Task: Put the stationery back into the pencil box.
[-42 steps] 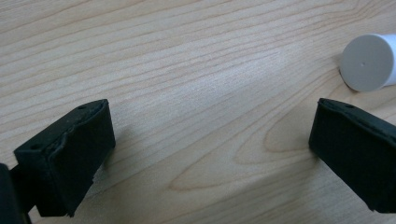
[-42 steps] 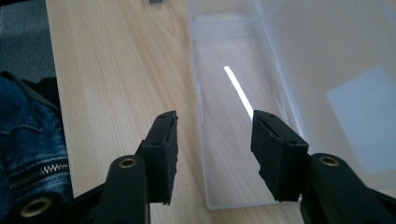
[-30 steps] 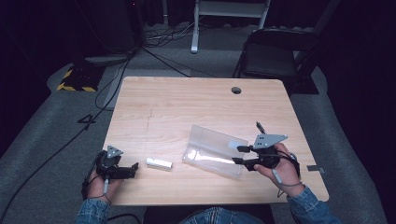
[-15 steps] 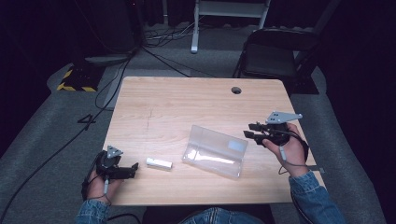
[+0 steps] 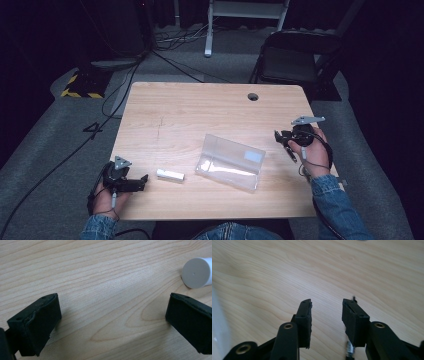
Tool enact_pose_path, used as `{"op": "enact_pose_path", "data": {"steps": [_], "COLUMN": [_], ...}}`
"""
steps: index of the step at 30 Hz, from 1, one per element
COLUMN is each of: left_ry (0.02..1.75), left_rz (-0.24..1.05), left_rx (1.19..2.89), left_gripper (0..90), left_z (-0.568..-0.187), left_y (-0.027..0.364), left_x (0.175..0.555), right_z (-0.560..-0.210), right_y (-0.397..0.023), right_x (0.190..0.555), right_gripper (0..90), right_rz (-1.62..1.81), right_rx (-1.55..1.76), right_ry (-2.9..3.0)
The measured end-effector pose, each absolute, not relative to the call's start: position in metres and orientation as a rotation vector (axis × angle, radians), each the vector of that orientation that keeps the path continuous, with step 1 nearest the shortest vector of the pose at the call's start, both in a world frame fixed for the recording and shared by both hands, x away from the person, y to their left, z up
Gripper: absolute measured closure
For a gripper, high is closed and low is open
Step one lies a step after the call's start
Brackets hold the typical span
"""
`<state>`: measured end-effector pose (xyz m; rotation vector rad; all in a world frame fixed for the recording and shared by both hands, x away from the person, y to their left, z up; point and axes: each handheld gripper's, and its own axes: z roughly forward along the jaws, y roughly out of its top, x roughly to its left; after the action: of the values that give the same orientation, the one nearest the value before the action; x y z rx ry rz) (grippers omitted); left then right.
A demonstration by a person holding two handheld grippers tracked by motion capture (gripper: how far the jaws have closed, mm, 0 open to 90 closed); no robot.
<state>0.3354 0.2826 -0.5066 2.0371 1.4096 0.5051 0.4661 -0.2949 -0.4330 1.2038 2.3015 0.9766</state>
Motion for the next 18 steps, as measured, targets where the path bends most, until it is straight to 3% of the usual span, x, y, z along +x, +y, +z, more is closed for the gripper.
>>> {"op": "enact_pose_path", "data": {"steps": [18], "left_ry": [1.409], "left_rz": [0.505], "left_rx": [2.037], "left_gripper": [0.4], "left_z": [-0.507], "left_y": [0.283], "left_x": [0.335], "right_z": [-0.472], "right_y": [-0.316], "right_x": [0.485], "right_gripper": [71.3], "right_rz": [0.74], "right_rx": [1.321], "right_ry": [2.331]}}
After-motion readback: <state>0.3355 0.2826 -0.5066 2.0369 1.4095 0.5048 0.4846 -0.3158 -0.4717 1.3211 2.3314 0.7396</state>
